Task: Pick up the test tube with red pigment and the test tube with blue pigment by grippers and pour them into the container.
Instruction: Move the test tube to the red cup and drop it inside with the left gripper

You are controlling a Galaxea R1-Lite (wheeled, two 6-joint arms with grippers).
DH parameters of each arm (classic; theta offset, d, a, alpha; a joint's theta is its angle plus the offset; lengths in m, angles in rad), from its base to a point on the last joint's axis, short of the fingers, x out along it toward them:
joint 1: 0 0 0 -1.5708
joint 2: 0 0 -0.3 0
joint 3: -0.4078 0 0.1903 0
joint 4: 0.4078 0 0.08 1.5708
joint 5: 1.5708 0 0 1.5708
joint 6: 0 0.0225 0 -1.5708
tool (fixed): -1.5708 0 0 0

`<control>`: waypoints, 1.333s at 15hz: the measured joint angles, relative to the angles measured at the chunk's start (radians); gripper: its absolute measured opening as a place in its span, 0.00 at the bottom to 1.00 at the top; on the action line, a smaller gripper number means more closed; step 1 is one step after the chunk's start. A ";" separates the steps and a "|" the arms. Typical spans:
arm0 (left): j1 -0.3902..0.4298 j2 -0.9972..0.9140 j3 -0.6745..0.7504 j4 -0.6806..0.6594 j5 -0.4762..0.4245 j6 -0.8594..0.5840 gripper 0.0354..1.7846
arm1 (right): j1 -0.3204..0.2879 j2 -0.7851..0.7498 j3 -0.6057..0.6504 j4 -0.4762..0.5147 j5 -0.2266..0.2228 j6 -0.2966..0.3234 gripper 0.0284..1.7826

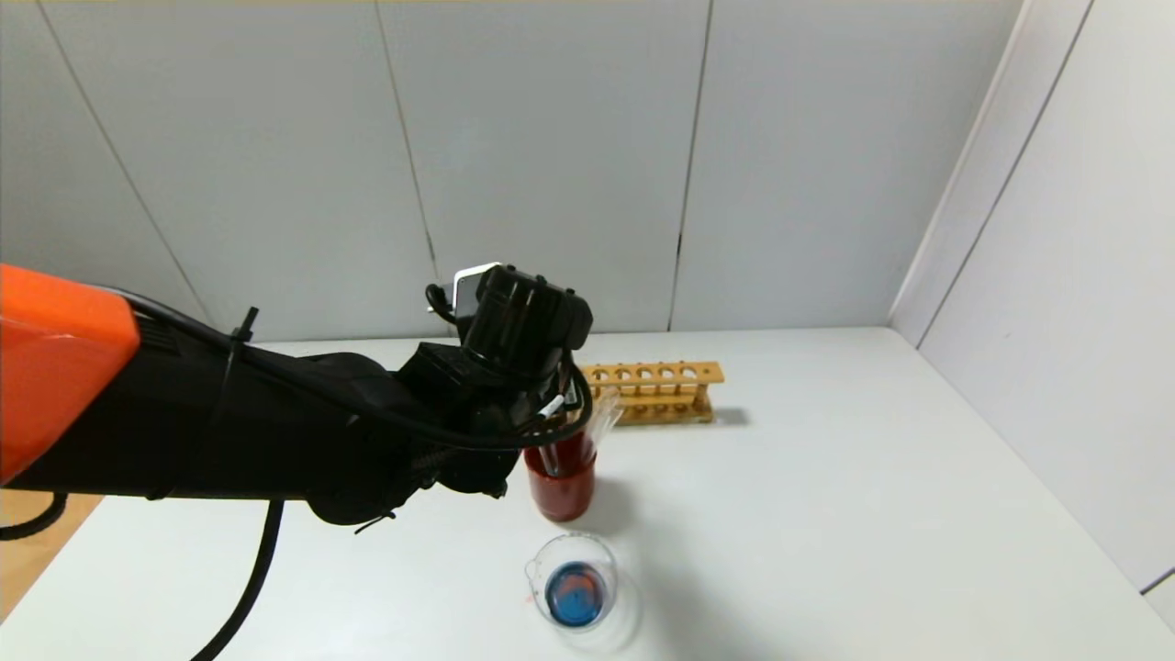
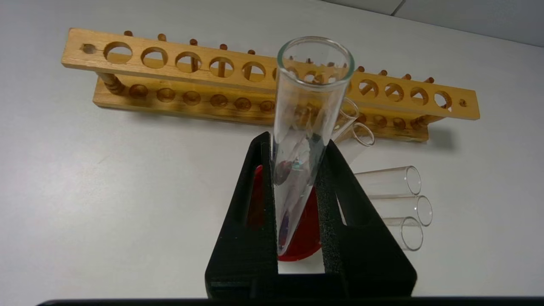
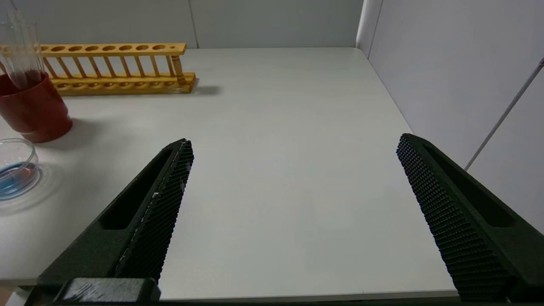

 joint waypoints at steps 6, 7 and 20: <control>0.022 0.064 0.001 -0.062 -0.006 0.013 0.17 | 0.000 0.000 0.000 0.000 0.000 0.000 0.98; 0.024 0.073 -0.002 -0.067 -0.006 0.014 0.17 | 0.000 0.000 0.000 0.000 0.000 0.000 0.98; 0.031 0.141 -0.003 -0.071 -0.006 0.016 0.69 | 0.000 0.000 0.000 0.000 0.000 0.000 0.98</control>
